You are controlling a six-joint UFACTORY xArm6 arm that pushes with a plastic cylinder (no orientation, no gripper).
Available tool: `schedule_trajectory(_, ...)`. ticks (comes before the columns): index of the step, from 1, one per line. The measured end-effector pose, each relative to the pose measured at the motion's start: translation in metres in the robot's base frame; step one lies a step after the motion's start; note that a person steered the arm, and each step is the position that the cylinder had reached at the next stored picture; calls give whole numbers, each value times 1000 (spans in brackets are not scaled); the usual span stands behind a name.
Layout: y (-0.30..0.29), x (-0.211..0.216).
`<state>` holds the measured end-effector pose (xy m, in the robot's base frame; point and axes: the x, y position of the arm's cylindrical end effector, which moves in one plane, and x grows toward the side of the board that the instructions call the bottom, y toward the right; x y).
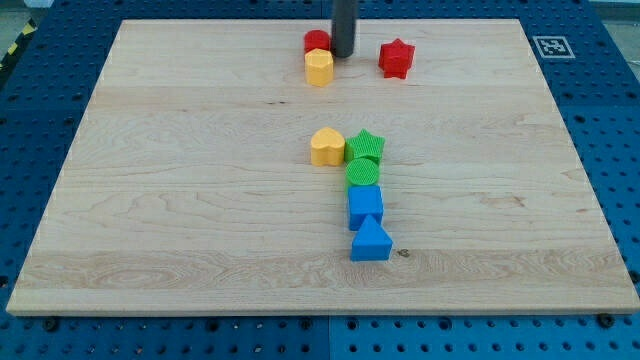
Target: Move the yellow hexagon closer to the yellow heart
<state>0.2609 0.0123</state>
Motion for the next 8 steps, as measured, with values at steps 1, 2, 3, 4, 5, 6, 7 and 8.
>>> schedule_trajectory(1, -30, 0)
schedule_trajectory(2, -23, 0)
schedule_trajectory(3, 4, 11)
schedule_trajectory(4, 4, 43)
schedule_trajectory(5, 4, 49)
schedule_trajectory(6, 4, 49)
schedule_trajectory(7, 3, 51)
schedule_trajectory(8, -5, 55)
